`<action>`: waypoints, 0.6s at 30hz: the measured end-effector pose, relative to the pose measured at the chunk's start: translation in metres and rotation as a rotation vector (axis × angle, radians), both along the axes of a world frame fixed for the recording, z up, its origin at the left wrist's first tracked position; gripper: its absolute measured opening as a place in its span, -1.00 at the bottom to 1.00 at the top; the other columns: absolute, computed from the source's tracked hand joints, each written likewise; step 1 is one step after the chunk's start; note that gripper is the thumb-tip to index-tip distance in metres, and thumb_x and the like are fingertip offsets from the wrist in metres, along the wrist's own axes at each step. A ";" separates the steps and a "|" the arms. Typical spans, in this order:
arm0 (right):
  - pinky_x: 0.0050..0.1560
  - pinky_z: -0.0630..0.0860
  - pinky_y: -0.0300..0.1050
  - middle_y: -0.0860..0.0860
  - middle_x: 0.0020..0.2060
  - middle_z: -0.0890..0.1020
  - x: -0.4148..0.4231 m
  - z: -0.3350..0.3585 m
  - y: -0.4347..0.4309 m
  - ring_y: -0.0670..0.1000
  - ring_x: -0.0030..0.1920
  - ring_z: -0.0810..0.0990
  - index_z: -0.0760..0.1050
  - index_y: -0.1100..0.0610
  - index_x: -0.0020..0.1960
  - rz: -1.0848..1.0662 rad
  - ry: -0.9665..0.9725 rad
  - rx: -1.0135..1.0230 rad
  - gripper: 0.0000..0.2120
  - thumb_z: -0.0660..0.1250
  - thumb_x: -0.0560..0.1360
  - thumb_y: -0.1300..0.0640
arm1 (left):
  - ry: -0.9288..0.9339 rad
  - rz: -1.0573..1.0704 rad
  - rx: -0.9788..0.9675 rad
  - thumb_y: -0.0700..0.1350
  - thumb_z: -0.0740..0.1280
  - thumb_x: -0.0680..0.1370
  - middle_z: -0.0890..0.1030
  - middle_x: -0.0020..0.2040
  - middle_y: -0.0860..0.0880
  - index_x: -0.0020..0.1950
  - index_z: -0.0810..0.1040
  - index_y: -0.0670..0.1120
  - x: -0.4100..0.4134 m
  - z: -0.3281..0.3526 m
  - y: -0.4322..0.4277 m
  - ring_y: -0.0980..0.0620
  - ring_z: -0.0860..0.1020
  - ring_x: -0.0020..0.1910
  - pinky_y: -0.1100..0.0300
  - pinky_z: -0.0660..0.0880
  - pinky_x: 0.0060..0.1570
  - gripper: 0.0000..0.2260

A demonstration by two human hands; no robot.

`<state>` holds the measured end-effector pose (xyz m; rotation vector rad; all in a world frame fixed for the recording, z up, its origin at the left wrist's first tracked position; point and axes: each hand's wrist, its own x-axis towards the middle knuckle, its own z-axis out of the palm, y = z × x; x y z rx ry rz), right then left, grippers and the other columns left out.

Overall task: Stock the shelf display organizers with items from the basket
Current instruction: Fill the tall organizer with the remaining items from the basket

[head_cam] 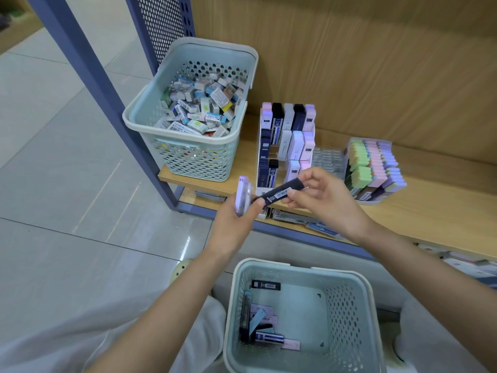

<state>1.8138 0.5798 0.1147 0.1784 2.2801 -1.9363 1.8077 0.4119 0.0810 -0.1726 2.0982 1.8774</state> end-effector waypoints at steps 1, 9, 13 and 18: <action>-0.08 0.61 -0.20 0.04 -0.20 0.58 0.005 0.000 0.001 -0.03 -0.16 0.68 0.37 0.13 -0.13 -0.006 0.050 0.026 -0.81 0.34 0.47 0.35 | -0.026 0.025 0.020 -0.05 0.29 0.57 0.40 -0.46 0.06 -0.16 0.51 -0.11 0.000 0.003 0.001 0.13 0.27 -0.51 0.30 0.24 -0.47 -0.83; -0.16 0.53 0.08 -0.06 -0.03 0.41 0.039 -0.002 -0.008 0.11 -0.15 0.55 0.29 -0.03 -0.10 0.283 0.622 0.718 -0.89 0.16 0.41 0.15 | -0.176 0.106 0.315 -0.15 0.36 0.53 0.37 -0.49 0.00 -0.32 0.44 -0.10 0.008 0.029 0.014 0.10 0.28 -0.50 0.32 0.17 -0.53 -0.77; -0.01 0.53 0.00 -0.13 0.13 0.37 0.048 -0.004 -0.009 -0.01 0.05 0.54 0.36 -0.07 0.06 0.403 0.548 0.723 -0.78 0.26 0.50 0.19 | -0.103 0.074 0.240 -0.23 0.35 0.52 0.33 -0.53 0.01 -0.33 0.43 -0.11 0.011 0.030 0.013 0.12 0.24 -0.55 0.36 0.19 -0.57 -0.76; 0.13 0.50 -0.24 -0.09 0.20 0.40 0.044 0.001 -0.006 -0.21 0.12 0.47 0.24 -0.06 0.31 0.247 0.285 0.429 -0.49 0.37 0.47 0.24 | 0.072 -0.086 0.085 -0.22 0.38 0.51 0.36 -0.51 0.12 -0.15 0.53 -0.18 0.010 0.025 0.006 0.23 0.28 -0.56 0.41 0.25 -0.53 -0.93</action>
